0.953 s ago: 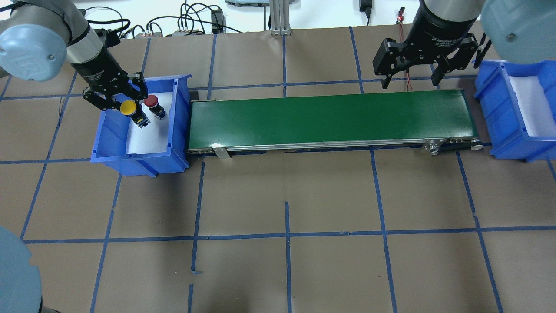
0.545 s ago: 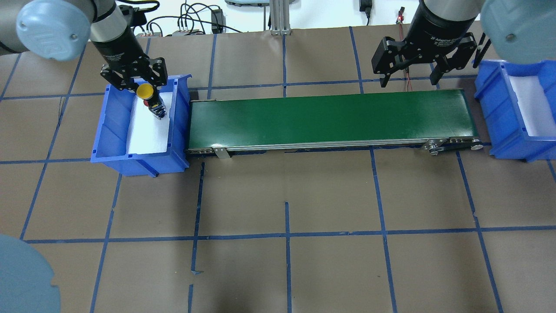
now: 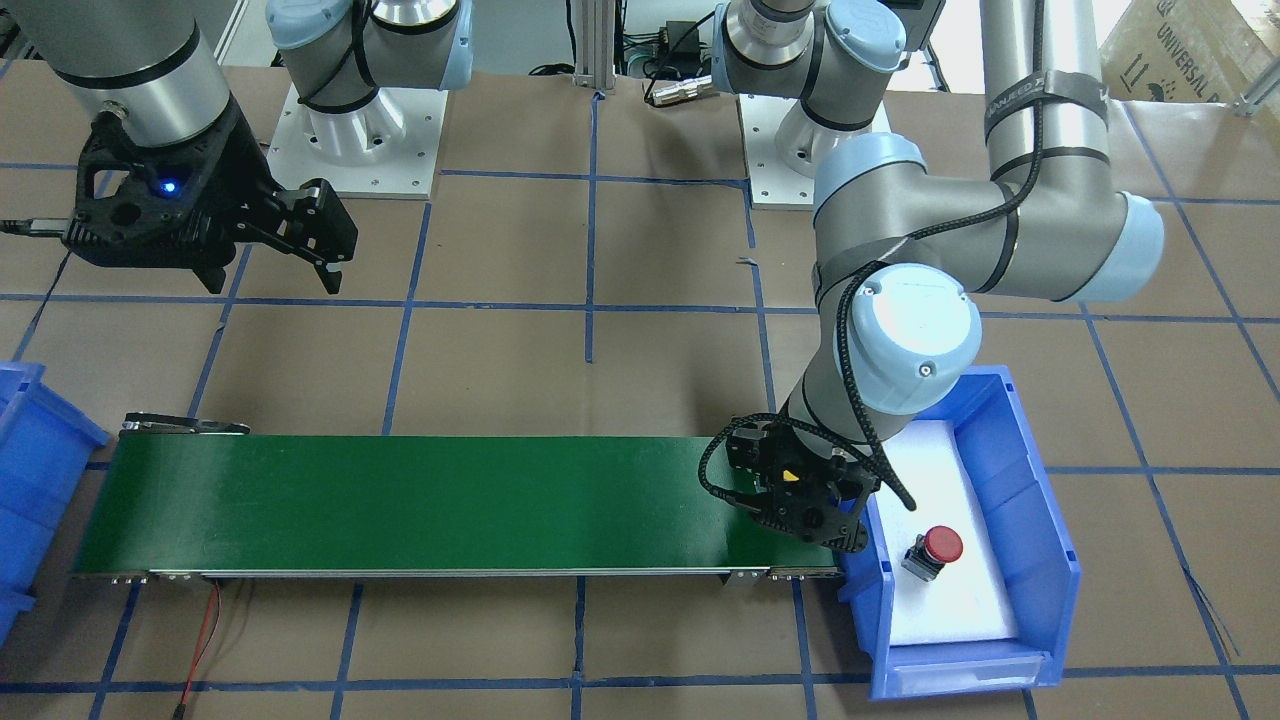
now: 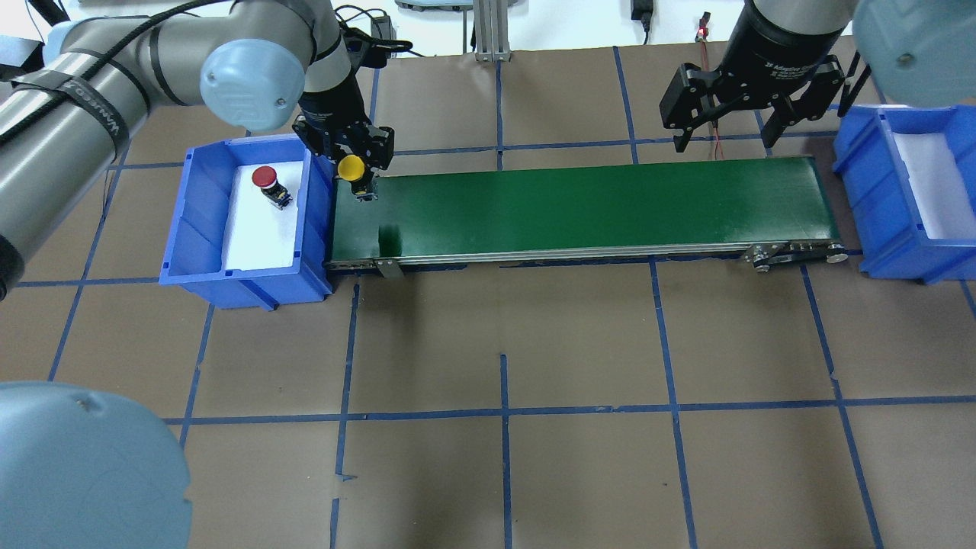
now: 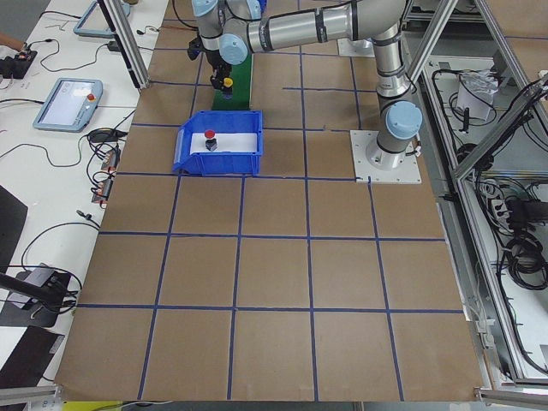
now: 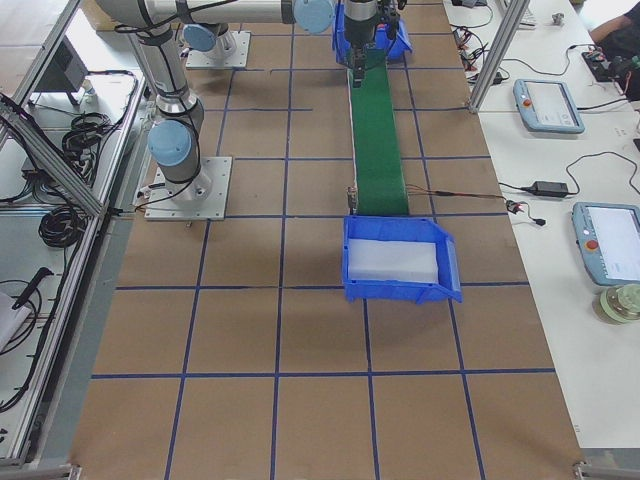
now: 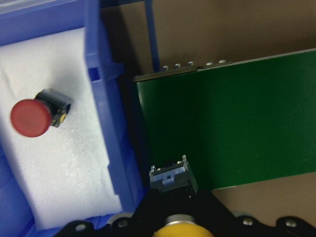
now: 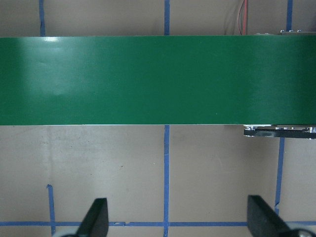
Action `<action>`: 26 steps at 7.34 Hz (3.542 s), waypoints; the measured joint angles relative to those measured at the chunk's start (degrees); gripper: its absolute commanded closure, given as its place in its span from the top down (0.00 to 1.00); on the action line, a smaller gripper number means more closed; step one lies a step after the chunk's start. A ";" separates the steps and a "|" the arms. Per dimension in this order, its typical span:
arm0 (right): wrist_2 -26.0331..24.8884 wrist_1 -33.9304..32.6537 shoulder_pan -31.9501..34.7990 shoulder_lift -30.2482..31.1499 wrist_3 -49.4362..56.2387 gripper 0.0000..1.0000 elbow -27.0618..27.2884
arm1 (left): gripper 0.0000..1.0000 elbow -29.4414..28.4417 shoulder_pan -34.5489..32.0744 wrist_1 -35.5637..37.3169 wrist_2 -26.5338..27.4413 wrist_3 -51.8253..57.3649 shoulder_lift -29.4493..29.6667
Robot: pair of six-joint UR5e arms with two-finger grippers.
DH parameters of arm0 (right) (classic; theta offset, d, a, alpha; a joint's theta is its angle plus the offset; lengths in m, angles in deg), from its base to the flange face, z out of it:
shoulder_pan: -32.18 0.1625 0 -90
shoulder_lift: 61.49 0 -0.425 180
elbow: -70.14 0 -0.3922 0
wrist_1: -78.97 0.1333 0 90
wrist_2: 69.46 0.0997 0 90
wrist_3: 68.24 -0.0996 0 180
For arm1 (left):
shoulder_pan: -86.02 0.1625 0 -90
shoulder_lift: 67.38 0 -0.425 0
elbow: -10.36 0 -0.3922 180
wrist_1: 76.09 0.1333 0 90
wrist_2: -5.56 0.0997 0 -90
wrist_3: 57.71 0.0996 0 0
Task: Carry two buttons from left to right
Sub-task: 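Carry the yellow button onto the green belt and open the left gripper, then raise the left gripper over the bin while the right arm moves to the belt end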
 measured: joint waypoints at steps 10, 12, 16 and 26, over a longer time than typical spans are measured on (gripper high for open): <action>-0.50 2.06 -0.45 0.48 1.34 1.00 0.17 | 1.00 -0.77 -1.69 4.53 -0.57 -6.71 4.11; -0.54 2.06 -0.45 0.49 1.33 1.00 0.17 | 1.00 -2.82 -0.12 1.24 0.15 -6.70 1.46; -0.73 3.53 -0.59 0.42 1.30 1.00 -0.64 | 1.00 -4.02 12.31 -1.22 3.50 -4.44 -1.66; -4.83 2.67 -1.68 -0.14 32.68 0.99 0.21 | 0.98 1.60 15.99 12.91 2.46 -32.99 5.18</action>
